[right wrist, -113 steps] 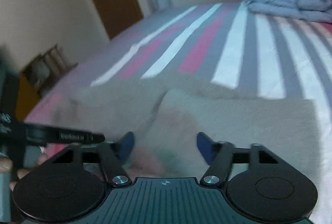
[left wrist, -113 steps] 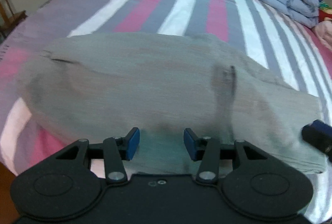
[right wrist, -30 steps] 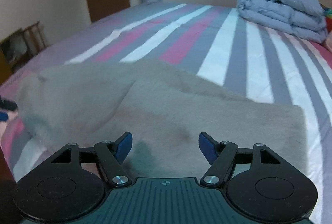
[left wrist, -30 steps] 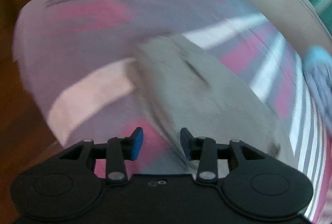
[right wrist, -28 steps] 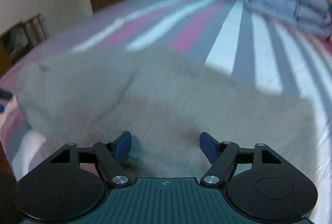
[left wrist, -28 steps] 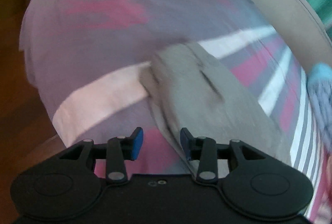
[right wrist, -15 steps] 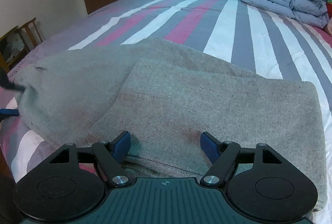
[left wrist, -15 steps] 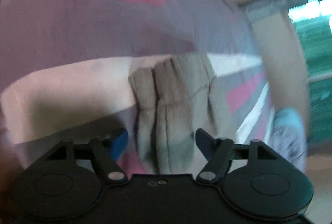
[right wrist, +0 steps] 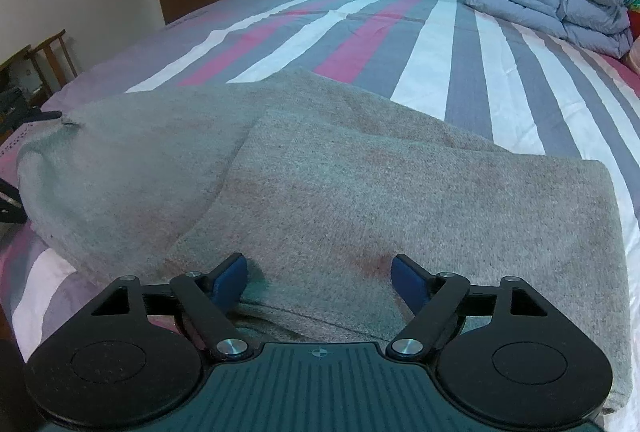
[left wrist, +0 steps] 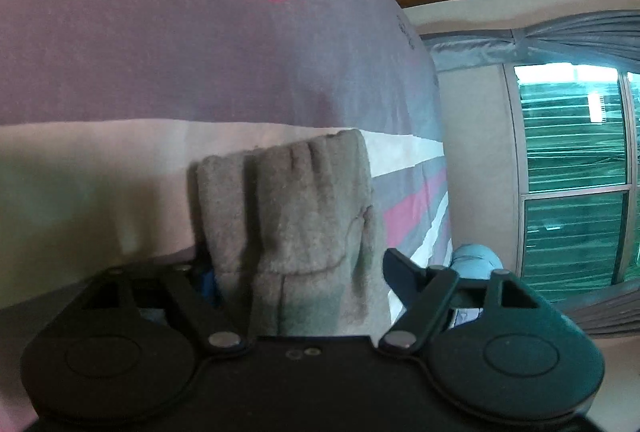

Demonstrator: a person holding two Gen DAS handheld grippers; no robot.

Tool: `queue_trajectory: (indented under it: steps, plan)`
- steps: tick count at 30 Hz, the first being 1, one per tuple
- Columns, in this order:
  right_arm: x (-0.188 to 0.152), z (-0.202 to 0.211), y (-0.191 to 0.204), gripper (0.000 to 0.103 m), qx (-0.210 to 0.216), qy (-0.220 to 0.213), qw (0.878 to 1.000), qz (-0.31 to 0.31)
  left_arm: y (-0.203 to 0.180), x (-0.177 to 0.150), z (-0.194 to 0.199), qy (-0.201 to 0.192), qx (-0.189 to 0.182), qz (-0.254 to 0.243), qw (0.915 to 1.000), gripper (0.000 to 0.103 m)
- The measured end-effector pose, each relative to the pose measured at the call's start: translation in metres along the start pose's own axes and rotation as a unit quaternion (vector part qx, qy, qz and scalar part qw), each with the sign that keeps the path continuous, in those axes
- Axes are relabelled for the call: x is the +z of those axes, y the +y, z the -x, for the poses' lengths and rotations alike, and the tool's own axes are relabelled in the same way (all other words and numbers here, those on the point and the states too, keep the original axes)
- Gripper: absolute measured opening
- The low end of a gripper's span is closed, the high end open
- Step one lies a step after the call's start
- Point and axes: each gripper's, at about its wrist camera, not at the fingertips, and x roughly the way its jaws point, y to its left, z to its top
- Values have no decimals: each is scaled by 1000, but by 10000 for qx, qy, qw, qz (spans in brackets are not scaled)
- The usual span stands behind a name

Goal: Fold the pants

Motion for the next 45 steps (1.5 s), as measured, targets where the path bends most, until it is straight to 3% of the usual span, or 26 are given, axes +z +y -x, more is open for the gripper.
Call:
queue_trajectory:
  steps: [3, 7, 11, 15, 18, 21, 23, 25, 28, 31, 32, 34, 35, 36, 38, 40, 41, 45]
  plan:
    - [0, 0, 0, 80, -5, -4, 10000, 14, 2, -3, 0, 94, 15, -29, 10000, 31]
    - [-2, 1, -1, 80, 2, -76, 10000, 27, -22, -12, 14, 5, 353, -787, 9963, 23]
    - [-2, 6, 5, 80, -155, -141, 9996, 200, -71, -30, 26, 17, 176, -1839, 9828, 21]
    - [0, 18, 13, 80, -216, -289, 9983, 447, -122, -64, 32, 368, -328, -2622, 9638, 20]
    - [-6, 5, 19, 80, -280, 85, 9959, 860, -161, -106, 27, 662, -529, -3325, 9393, 20]
    - [7, 2, 4, 80, 43, 356, 9980, 522, -193, -155, 21, 1061, -768, -3822, 9148, 20]
    - [10, 13, -8, 80, 166, 271, 9991, 290, -209, -191, 17, 1383, -940, -4096, 8968, 20]
    - [6, 29, -26, 80, 135, 80, 9998, -84, -222, -240, 5, 1719, -1004, -4493, 8709, 19]
    - [-6, 53, -66, 80, -53, -37, 9984, -566, -217, -305, -19, 2103, -784, -4982, 8375, 20]
    - [-15, 71, -102, 80, -390, 27, 9969, -678, -191, -356, -48, 2713, -104, -5233, 8078, 20]
    - [-18, 77, -113, 80, -492, 67, 9964, -686, -185, -368, -54, 2803, 145, -5395, 7938, 20]
    - [-21, 89, -134, 80, -586, 47, 9951, -790, -182, -378, -47, 2591, 231, -5724, 7776, 20]
    - [-22, 95, -141, 80, -562, 37, 9949, -837, -184, -379, -41, 2500, 219, -5825, 7731, 21]
    - [-23, 101, -146, 80, -484, 12, 9948, -896, -187, -377, -37, 2501, 184, -5798, 7752, 23]
    - [-26, 109, -154, 80, -235, -77, 9941, -1058, -192, -369, -27, 2538, 140, -5629, 7864, 23]
    - [-26, 114, -161, 80, -14, -131, 9925, -1212, -196, -362, -17, 2529, 86, -5577, 7905, 26]
    - [-25, 117, -164, 80, 31, -155, 9920, -1256, -197, -362, -11, 2527, 34, -5586, 7900, 32]
    - [-28, 127, -167, 80, -177, -151, 9919, -1250, -213, -393, -12, 2591, 79, -5749, 7761, 34]
